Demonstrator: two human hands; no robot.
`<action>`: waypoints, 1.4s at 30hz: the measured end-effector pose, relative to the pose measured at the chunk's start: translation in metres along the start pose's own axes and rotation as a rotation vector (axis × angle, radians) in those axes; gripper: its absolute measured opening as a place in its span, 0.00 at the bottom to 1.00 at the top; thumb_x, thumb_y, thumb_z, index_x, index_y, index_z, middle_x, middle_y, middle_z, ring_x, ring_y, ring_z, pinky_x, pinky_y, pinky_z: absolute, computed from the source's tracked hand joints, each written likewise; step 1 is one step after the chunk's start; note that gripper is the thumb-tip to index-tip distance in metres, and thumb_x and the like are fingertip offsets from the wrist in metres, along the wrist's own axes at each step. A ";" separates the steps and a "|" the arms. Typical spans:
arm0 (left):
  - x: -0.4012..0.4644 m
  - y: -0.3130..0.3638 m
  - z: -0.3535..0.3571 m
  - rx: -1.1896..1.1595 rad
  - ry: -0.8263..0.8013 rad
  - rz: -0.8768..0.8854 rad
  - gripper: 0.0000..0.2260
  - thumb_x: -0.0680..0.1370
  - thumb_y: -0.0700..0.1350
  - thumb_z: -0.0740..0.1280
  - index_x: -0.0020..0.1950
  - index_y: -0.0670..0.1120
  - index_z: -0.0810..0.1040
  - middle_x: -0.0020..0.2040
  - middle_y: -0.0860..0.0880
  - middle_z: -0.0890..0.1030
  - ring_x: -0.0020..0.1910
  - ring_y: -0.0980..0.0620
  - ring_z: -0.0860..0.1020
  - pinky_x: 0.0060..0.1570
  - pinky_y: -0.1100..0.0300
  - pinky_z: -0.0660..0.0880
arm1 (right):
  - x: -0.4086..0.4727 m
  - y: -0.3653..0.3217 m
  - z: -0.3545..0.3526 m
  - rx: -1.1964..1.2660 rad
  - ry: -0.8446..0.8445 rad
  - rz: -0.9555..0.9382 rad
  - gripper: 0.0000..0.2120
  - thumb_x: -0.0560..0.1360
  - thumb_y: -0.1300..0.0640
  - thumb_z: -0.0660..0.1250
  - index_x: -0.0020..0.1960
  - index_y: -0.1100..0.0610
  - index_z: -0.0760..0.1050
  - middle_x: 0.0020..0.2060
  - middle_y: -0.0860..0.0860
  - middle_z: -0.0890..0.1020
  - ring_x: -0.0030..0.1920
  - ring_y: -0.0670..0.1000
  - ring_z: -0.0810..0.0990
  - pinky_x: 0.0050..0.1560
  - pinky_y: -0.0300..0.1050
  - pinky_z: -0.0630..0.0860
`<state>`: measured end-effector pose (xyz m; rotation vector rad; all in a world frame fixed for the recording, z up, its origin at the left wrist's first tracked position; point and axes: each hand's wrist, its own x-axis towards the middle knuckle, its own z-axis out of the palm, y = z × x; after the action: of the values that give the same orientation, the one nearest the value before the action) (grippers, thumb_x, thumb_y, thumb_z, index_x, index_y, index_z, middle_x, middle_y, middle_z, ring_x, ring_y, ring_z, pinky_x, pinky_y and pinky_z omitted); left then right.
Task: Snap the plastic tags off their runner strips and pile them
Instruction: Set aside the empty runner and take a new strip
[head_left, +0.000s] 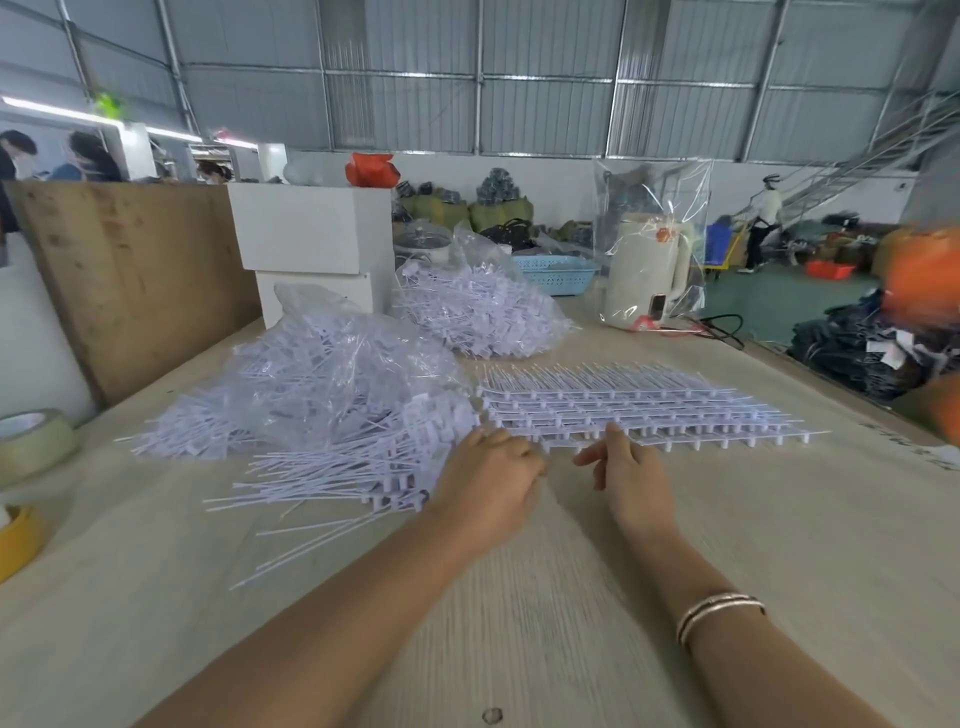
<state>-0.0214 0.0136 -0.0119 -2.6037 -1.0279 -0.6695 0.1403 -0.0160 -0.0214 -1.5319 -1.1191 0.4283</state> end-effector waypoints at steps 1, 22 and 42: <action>0.010 0.005 0.006 0.048 -0.018 -0.031 0.14 0.78 0.42 0.59 0.61 0.48 0.77 0.58 0.51 0.78 0.58 0.50 0.73 0.59 0.55 0.64 | 0.000 0.000 -0.001 0.010 0.013 -0.005 0.27 0.82 0.48 0.49 0.35 0.56 0.79 0.23 0.47 0.74 0.24 0.41 0.73 0.28 0.35 0.66; 0.083 -0.009 0.028 0.208 -0.052 -0.202 0.16 0.73 0.36 0.65 0.60 0.43 0.70 0.57 0.44 0.77 0.58 0.45 0.73 0.54 0.54 0.67 | 0.009 0.006 0.008 0.112 -0.003 0.058 0.28 0.82 0.48 0.49 0.31 0.53 0.78 0.19 0.45 0.74 0.23 0.39 0.72 0.33 0.41 0.64; 0.059 -0.014 0.021 -0.520 -0.204 -0.352 0.18 0.82 0.56 0.51 0.51 0.47 0.75 0.42 0.49 0.80 0.39 0.51 0.78 0.41 0.56 0.72 | 0.047 -0.012 -0.009 0.407 0.093 0.513 0.11 0.75 0.61 0.63 0.34 0.61 0.74 0.24 0.53 0.78 0.20 0.49 0.75 0.25 0.40 0.76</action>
<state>0.0136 0.0656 0.0011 -3.0060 -1.5817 -0.8599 0.1643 0.0165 0.0060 -1.4406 -0.5108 0.8658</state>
